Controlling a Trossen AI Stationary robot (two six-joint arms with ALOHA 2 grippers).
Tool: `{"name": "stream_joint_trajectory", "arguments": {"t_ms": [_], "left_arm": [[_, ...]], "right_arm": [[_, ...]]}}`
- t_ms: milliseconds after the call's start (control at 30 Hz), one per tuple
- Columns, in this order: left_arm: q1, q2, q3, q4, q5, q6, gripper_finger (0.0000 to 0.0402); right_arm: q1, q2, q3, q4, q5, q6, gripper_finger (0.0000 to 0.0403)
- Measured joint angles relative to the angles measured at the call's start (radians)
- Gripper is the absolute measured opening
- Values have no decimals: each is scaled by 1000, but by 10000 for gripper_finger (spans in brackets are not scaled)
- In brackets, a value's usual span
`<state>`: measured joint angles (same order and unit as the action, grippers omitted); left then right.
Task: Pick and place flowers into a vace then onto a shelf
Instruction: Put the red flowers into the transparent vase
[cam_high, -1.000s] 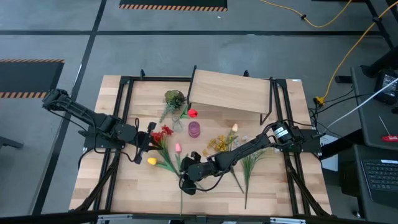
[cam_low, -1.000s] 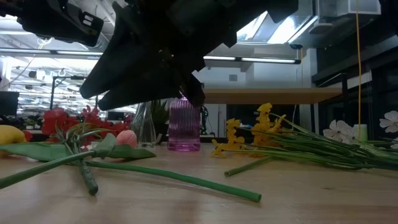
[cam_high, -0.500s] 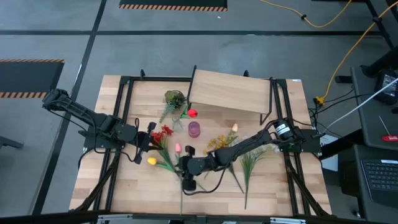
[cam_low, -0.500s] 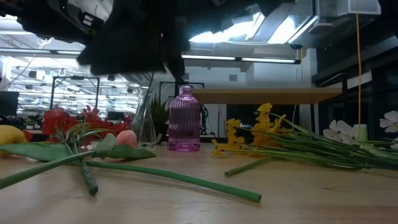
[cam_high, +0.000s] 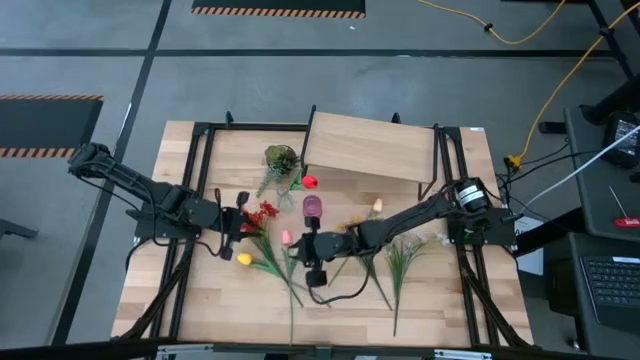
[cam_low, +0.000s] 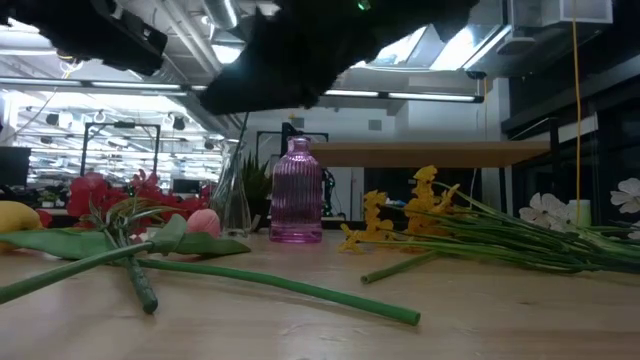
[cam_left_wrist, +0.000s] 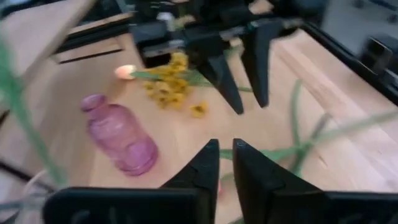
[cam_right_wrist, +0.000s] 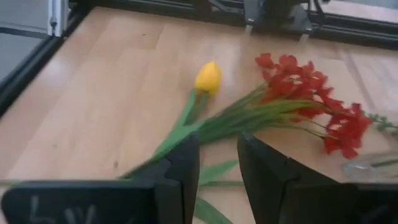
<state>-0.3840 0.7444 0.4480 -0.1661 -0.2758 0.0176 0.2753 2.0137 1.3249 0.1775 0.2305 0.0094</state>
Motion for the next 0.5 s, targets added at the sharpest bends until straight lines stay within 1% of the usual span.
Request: {"name": "stream_joint_trajectory", "arguments": {"t_ms": [100,200,267,400,500], "left_arm": [[1,0,0,5,-85,-95,82],[1,0,0,6,-127,-195,113],[0,9,0,9,-143,-257,127],[-1,73,17,-11,-144,-361,132],[-11,161,77,-69,-122,-430,129]], "right_arm": [[-24,-48,-65,76,0,-42,113],[-49,-81,-142,163,-28,-68,113],[-69,-87,-202,259,-67,-73,113],[-106,-97,-325,478,-154,-94,113],[-121,-96,-376,571,-182,-121,113]]}}
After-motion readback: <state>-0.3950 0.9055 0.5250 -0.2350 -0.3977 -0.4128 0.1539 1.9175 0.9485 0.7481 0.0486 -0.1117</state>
